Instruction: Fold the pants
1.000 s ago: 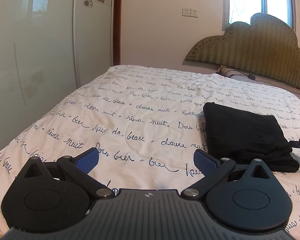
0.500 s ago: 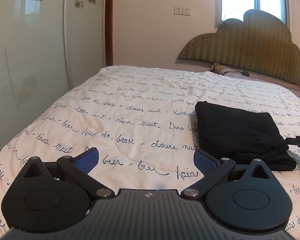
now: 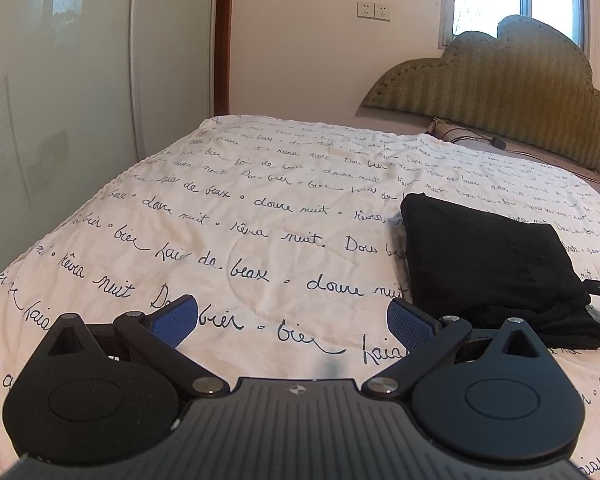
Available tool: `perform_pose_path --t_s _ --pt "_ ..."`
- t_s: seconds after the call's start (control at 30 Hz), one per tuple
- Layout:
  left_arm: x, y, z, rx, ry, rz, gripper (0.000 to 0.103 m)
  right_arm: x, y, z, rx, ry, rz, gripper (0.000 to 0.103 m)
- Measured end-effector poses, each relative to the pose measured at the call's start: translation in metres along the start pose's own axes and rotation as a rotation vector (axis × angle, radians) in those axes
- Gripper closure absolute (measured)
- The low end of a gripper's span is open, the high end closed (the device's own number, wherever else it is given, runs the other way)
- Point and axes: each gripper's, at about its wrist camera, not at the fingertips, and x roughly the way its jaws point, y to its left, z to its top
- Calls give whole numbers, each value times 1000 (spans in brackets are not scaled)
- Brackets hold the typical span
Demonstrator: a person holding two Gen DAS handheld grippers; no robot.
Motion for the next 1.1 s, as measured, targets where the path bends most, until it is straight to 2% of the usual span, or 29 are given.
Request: perform_pose_path --t_s 0.63,1.1 --pt "3 1 -7 -12 7 8 1 0 -3 0 14 -5 12 10" --pt "33 -4 -13 -48 57 -7 1 -1 -3 0 17 -8 13 10"
